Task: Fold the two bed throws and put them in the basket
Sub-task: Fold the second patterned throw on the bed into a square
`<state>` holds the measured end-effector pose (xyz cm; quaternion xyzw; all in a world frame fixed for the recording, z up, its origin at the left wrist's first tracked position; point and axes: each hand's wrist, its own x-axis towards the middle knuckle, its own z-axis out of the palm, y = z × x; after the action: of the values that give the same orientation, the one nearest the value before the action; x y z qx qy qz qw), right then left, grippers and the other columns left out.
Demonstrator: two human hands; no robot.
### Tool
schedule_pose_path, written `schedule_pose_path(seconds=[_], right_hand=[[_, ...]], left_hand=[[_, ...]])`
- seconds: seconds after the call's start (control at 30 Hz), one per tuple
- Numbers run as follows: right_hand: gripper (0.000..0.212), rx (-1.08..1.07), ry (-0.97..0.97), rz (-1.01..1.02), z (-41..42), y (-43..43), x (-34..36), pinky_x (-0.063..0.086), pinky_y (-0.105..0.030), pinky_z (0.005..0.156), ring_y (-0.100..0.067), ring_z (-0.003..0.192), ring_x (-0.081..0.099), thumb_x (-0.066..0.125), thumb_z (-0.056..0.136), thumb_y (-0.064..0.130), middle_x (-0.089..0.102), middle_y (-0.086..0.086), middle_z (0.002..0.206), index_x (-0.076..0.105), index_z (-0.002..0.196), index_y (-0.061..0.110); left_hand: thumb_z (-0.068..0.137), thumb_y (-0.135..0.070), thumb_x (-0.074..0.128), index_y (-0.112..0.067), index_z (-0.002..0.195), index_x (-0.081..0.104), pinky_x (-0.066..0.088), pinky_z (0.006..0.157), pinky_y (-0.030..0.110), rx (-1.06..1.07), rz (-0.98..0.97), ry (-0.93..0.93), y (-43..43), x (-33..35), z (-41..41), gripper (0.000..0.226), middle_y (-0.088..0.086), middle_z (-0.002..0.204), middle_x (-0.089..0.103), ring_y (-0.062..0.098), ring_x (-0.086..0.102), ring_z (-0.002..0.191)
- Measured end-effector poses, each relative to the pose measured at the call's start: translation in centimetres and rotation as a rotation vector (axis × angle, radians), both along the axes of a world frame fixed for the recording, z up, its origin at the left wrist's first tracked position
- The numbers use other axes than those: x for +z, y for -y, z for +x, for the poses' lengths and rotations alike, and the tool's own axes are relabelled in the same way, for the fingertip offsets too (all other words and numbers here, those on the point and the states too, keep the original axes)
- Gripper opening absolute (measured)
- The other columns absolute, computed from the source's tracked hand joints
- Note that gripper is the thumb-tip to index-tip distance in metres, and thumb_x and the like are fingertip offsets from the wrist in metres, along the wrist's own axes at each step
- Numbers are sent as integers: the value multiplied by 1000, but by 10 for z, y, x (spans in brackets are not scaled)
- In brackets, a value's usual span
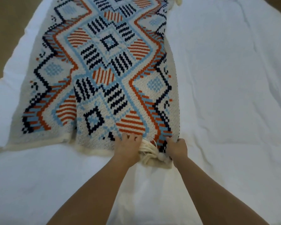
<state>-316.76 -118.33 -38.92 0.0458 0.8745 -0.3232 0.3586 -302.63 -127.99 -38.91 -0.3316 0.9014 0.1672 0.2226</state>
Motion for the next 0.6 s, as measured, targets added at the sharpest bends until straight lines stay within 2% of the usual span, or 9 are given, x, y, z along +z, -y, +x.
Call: schedule_pose_path(seconds=[0.07, 0.1, 0.13, 0.2, 0.27, 0.33, 0.43, 0.5, 0.6], right_hand=[[15, -7, 4, 10, -4, -3, -5, 44, -31, 57, -25, 75, 55, 49, 89, 12, 60, -13, 89, 57, 94, 0], [13, -7, -30, 23, -6, -7, -8, 41, -29, 53, -23, 68, 53, 47, 89, 10, 58, -12, 81, 56, 81, 3], [19, 6, -82, 41, -9, -13, -11, 38, -29, 52, -21, 63, 49, 46, 89, 10, 55, -9, 74, 51, 72, 7], [25, 26, -165, 88, -12, -32, -16, 37, -29, 54, -20, 60, 46, 46, 91, 13, 50, -6, 67, 48, 66, 8], [26, 8, -189, 153, -10, -57, -21, 36, -28, 53, -21, 59, 47, 45, 91, 14, 52, -7, 66, 51, 69, 5], [27, 26, -195, 237, -1, -80, -26, 36, -28, 55, -22, 62, 48, 43, 93, 18, 54, -8, 69, 52, 72, 5], [21, 168, -187, 313, 5, -86, -26, 34, -28, 57, -21, 67, 48, 43, 95, 24, 57, -10, 82, 50, 83, 8], [10, 178, -194, 294, 2, -71, -19, 39, -30, 62, -25, 75, 51, 48, 90, 16, 58, -13, 95, 50, 93, 7], [33, 287, -379, 251, 8, -44, -4, 44, -39, 79, -33, 103, 50, 51, 86, 14, 51, -15, 115, 48, 118, 6]], left_hand=[[88, -24, 55, -21, 144, 16, 17, 110, 58, -15, -23, 117, -6, -10, 4, 68, 7, 151, 24, 38, 21, 138], [90, -20, 54, -19, 145, 18, 18, 110, 57, -34, -58, 152, -7, -14, 8, 66, 9, 152, 23, 39, 21, 138], [91, -16, 51, -16, 142, 24, 24, 109, 54, -56, -99, 165, -7, -16, 11, 58, 11, 148, 30, 39, 28, 135], [93, -14, 45, -12, 128, 42, 39, 97, 41, -100, -181, 126, -5, -19, 12, 35, 8, 126, 53, 28, 50, 115], [93, -12, 41, -11, 115, 51, 44, 81, 33, -163, -168, 41, -11, -16, 4, 24, 5, 108, 62, 22, 59, 95], [92, -9, 39, -8, 112, 51, 44, 77, 33, -248, -111, 13, -29, -14, -2, 23, 8, 105, 62, 23, 59, 90], [93, -9, 39, -6, 119, 46, 43, 84, 39, -209, -83, 76, -47, -13, 0, 28, 13, 115, 57, 29, 54, 103], [90, -11, 43, -7, 124, 43, 39, 94, 45, -171, -79, 94, -45, -14, 5, 34, 14, 124, 51, 31, 48, 113], [84, -21, 45, -15, 127, 39, 28, 105, 43, -90, -38, -59, -31, -9, 21, 44, 4, 131, 45, 24, 40, 121]])
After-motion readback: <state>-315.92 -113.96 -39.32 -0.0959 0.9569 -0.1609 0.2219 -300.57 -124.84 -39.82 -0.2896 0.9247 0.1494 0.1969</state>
